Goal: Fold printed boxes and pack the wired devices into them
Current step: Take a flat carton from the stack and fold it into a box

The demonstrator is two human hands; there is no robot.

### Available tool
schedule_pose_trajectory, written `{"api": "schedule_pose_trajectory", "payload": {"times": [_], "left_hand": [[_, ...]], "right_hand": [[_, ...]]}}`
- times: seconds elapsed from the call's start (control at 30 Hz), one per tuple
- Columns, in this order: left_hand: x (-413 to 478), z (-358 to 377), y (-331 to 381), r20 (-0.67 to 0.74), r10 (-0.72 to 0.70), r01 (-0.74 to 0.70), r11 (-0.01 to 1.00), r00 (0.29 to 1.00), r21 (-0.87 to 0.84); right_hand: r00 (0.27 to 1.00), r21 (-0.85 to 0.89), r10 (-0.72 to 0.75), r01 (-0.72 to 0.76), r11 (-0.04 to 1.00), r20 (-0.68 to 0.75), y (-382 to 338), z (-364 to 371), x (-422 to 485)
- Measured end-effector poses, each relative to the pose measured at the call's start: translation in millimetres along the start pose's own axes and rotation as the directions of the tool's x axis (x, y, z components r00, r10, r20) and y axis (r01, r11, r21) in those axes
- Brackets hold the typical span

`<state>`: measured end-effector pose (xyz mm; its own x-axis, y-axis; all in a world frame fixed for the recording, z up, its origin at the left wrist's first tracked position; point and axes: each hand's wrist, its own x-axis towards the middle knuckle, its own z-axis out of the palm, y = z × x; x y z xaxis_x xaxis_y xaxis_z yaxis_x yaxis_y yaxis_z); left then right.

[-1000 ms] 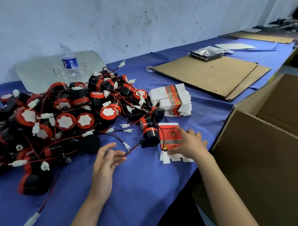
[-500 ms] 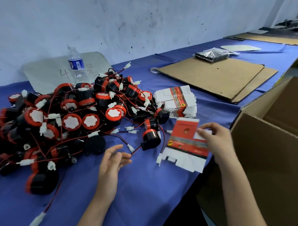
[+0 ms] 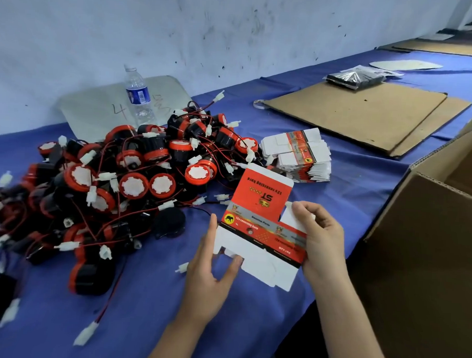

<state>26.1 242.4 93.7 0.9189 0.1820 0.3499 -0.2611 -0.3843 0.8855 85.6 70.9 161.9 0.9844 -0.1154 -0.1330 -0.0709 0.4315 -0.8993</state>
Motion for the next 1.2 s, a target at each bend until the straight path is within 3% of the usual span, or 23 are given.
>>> {"api": "schedule_pose_trajectory", "payload": {"times": [0.17, 0.3, 0.4, 0.47, 0.6, 0.67, 0.7, 0.77, 0.83, 0.93, 1.2], "left_hand": [[4.6, -0.5, -2.8, -0.072, 0.041, -0.036, 0.997, 0.997, 0.075], [3.4, -3.2, 2.8, -0.094, 0.058, -0.057, 0.998, 0.994, 0.015], [-4.9, 5.3, 14.9, 0.097, 0.183, -0.188, 0.981, 0.978, 0.048], [-11.6, 14.1, 20.1, 0.271, 0.220, -0.227, 0.974, 0.937, -0.009], [-10.9, 11.8, 17.1, 0.422, 0.185, -0.139, 0.981, 0.888, -0.138], [-11.6, 8.5, 19.8, 0.393, 0.138, -0.067, 0.980, 0.909, -0.188], [-12.0, 9.2, 23.8, 0.355, 0.045, 0.037, 0.975, 0.934, -0.221], [-9.9, 8.2, 30.9, 0.266, -0.086, 0.201, 0.874, 0.960, -0.443], [-7.7, 5.1, 26.0, 0.173, -0.195, 0.261, 0.719, 0.965, -0.645], [0.3, -2.1, 20.8, 0.236, -0.252, 0.344, 0.614, 0.938, -0.710], [6.9, -1.1, 6.2, 0.221, -0.301, 0.366, 0.618, 0.928, -0.696]], "right_hand": [[0.969, 0.114, 0.241, -0.247, 0.962, 0.061, 13.4, 5.3, -3.7], [0.955, 0.177, 0.281, -0.293, 0.940, 0.092, 19.3, 10.1, -6.1], [0.956, 0.352, 0.243, -0.287, 0.891, 0.166, 23.3, 15.4, -5.2], [0.966, 0.315, 0.218, -0.251, 0.915, 0.137, 26.7, 21.4, -4.4], [0.985, 0.002, 0.172, -0.172, 0.985, -0.014, 26.9, 35.9, -1.3], [0.992, -0.090, 0.114, -0.119, 0.989, -0.062, 28.8, 35.8, 0.7], [0.994, -0.136, 0.079, -0.089, 0.987, -0.076, 30.4, 34.1, 2.6], [0.997, -0.198, 0.058, -0.069, 0.978, -0.058, 33.5, 28.6, 5.2], [0.994, -0.219, 0.098, -0.104, 0.970, -0.038, 35.3, 23.1, 7.3], [0.986, -0.203, 0.164, -0.163, 0.965, -0.016, 37.5, 18.0, 5.8], [0.959, -0.147, 0.197, -0.170, 0.974, 0.202, 36.3, 20.6, -14.5]]}}
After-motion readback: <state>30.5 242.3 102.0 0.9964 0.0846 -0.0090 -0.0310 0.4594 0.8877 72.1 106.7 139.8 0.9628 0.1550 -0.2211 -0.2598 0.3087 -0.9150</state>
